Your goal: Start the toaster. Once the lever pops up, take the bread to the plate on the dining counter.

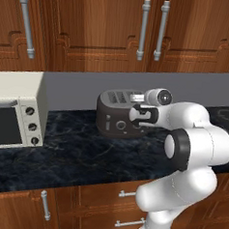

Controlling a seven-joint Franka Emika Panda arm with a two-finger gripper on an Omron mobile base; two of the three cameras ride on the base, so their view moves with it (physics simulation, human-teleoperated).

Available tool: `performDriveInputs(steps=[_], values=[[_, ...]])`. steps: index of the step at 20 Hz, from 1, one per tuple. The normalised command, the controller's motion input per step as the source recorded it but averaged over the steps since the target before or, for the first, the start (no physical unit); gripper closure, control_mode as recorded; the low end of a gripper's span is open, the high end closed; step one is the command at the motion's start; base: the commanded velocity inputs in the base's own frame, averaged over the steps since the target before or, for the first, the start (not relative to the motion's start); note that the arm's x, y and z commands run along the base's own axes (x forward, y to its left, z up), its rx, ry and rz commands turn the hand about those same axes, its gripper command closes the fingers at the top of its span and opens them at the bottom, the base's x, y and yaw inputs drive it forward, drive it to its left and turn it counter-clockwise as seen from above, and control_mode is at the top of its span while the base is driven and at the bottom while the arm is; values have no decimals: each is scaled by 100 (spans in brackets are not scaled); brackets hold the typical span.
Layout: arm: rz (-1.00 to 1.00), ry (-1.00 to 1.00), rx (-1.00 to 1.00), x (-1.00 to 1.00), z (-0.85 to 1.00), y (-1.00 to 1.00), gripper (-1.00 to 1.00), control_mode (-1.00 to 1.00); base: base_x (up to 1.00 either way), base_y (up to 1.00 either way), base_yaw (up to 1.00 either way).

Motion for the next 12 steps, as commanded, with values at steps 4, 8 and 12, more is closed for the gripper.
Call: performDriveInputs(steps=[4,8,12], values=[[0,2,0,0,-6,0,-100,-100,0,0,0],[0,1,0,0,-4,0,-100,-100,0,0,0],[0,1,0,0,0,0,-100,-100,0,0,0]])
